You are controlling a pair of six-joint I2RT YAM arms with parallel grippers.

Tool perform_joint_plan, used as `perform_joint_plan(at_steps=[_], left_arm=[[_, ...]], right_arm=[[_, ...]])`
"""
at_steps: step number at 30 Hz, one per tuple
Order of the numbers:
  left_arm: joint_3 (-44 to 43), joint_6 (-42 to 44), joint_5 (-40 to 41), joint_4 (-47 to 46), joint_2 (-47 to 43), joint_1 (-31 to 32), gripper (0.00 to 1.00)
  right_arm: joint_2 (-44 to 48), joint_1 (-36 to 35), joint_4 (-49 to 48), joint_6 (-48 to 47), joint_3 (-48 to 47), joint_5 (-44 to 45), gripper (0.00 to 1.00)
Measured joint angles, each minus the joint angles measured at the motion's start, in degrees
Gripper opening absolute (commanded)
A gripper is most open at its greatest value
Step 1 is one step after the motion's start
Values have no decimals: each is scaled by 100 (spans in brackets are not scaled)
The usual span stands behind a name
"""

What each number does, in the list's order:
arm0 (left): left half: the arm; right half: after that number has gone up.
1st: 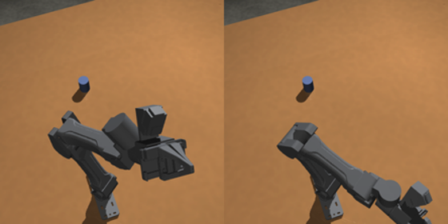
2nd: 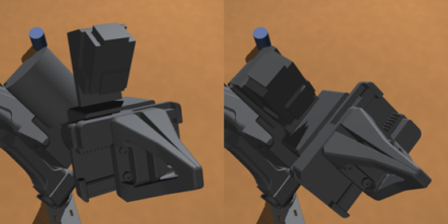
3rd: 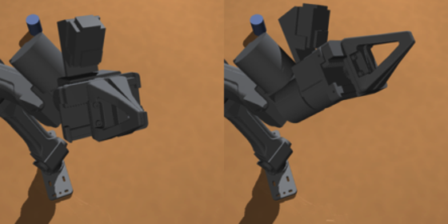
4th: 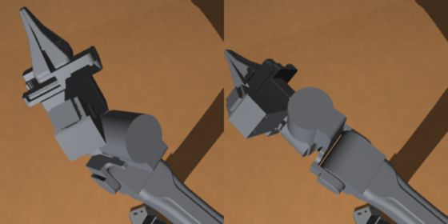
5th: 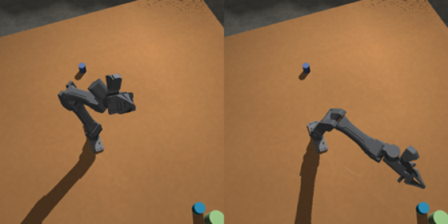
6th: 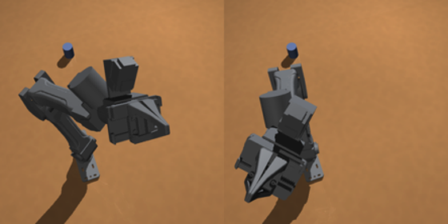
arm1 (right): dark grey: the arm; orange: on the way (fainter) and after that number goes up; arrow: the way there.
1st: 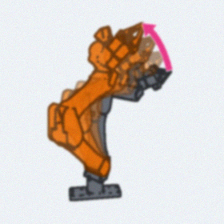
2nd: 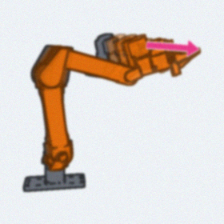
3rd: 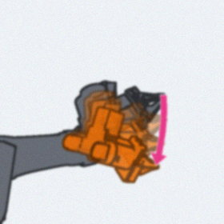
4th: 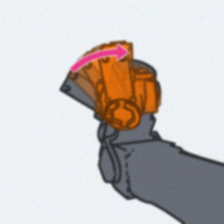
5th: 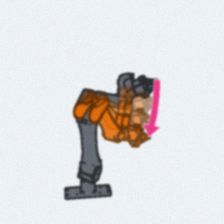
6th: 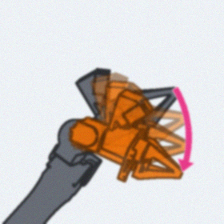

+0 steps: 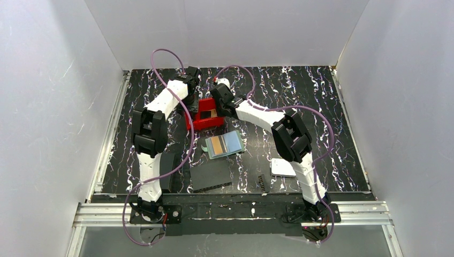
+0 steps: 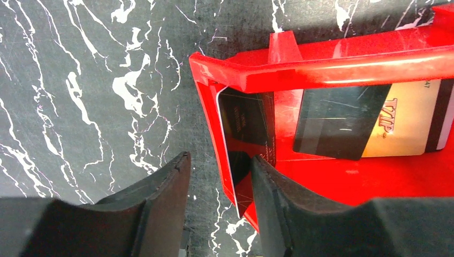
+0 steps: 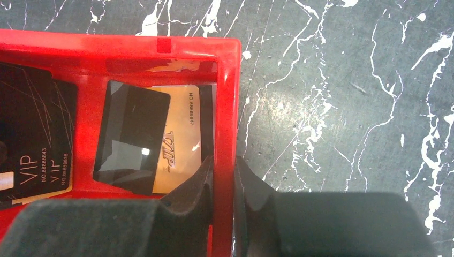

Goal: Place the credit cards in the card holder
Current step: Pick up the credit card from the storage box.

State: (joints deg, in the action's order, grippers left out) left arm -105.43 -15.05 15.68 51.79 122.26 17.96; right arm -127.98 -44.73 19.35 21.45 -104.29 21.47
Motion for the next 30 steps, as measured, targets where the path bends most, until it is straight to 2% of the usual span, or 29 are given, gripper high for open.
perform_joint_plan(at_steps=[15, 22, 25, 30], left_arm=[[-11, -11, -127, -61, -28, 28, 11], [-81, -11, -177, -35, -44, 33, 2], [-85, -9, -179, -33, -96, 50, 0], [-289, 9, -186, 105, -256, 55, 0]], right_arm=[[0, -9, -17, -7, 0, -70, 1], [0, -9, -11, -11, 0, -79, 1], [0, -9, -9, -13, 0, -79, 9], [0, -2, 24, 42, -2, -66, 15]])
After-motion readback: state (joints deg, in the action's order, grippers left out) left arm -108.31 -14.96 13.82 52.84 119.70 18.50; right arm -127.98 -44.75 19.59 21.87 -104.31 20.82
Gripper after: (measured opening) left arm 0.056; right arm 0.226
